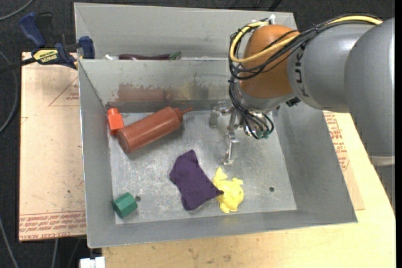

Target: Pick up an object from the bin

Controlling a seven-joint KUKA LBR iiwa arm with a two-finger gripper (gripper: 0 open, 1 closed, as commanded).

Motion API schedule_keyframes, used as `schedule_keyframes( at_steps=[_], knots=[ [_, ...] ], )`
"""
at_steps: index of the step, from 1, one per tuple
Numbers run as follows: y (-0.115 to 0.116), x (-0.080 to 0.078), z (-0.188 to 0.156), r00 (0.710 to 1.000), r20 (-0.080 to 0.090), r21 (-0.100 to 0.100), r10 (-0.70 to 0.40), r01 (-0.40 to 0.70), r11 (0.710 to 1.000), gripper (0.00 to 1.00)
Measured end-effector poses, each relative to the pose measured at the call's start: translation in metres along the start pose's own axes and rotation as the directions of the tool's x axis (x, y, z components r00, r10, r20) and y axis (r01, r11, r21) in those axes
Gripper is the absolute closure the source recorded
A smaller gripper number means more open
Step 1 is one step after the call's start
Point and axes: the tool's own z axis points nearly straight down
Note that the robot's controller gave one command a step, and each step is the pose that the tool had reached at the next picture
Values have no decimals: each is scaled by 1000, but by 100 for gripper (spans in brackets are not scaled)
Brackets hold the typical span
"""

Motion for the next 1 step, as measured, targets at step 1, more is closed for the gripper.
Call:
schedule_keyframes(
  at_steps=[1],
  knots=[
    [41, -13, -17, 996, 8, 0, -92, 92, 996, 0]
  ],
)
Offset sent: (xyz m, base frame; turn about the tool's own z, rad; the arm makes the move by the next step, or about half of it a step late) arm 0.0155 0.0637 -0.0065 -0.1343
